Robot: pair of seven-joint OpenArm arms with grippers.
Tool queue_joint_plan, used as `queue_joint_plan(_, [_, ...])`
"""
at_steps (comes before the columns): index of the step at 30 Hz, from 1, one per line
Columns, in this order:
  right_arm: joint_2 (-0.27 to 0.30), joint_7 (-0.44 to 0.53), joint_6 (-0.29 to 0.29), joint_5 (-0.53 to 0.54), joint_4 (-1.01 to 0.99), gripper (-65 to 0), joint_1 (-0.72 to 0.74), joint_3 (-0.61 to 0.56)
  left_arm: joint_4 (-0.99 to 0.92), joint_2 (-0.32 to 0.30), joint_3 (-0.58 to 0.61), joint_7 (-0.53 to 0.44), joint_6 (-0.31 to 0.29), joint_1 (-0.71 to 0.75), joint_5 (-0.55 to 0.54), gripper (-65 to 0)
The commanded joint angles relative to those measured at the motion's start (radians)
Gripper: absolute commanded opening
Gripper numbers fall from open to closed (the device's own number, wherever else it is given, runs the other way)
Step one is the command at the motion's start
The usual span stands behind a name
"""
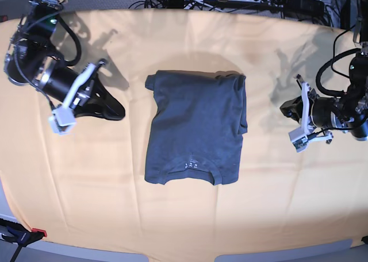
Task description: Fold the T-shirt properly
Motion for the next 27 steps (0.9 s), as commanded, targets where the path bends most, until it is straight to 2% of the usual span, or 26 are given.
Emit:
queue_joint_plan(1, [0.018,0.006,0.006,0.081,0.015,-65.0,-0.006,0.027,0.011,-0.018,-0.038,0.000,0.002,-0.019,-0.017,-65.0])
queue_joint_plan(3, [0.038,-0.030,0.006,0.159,0.015,-65.0,-0.050,0.071,0.011,-0.017,-0.101,0.001,0.001,-0.013,-0.029,-65.0])
queue_joint_plan(7, [0.054,-0.088,0.006,0.159,0.015,-65.0,-0.161,0.147,0.011,0.010,-0.301,0.008,-0.009,0.043,-0.086,-65.0])
queue_joint_plan(10, [0.054,-0.098,0.006,0.159,0.019,-65.0,-0.236,0.196,0.012,0.060,-0.492,0.008,-0.046,0.097,-0.197,-65.0])
queue_joint_plan(15, [0.054,-0.098,0.006,0.159,0.069,-65.0,-0.355,0.269,0.012,0.056,-0.713,0.008,-0.075,0.217,-0.274,-65.0])
queue_joint_plan(20, [0.054,-0.098,0.006,0.159,0.177,-65.0,-0.499,0.324,0.012,0.057,-0.841,0.008,-0.083,0.377,-0.324,-65.0])
queue_joint_plan(27, [0.054,-0.098,0.006,0.159,0.265,-65.0,-0.715,0.326,0.013,0.030,-0.915,0.008,-0.099,0.668,-0.447,-65.0])
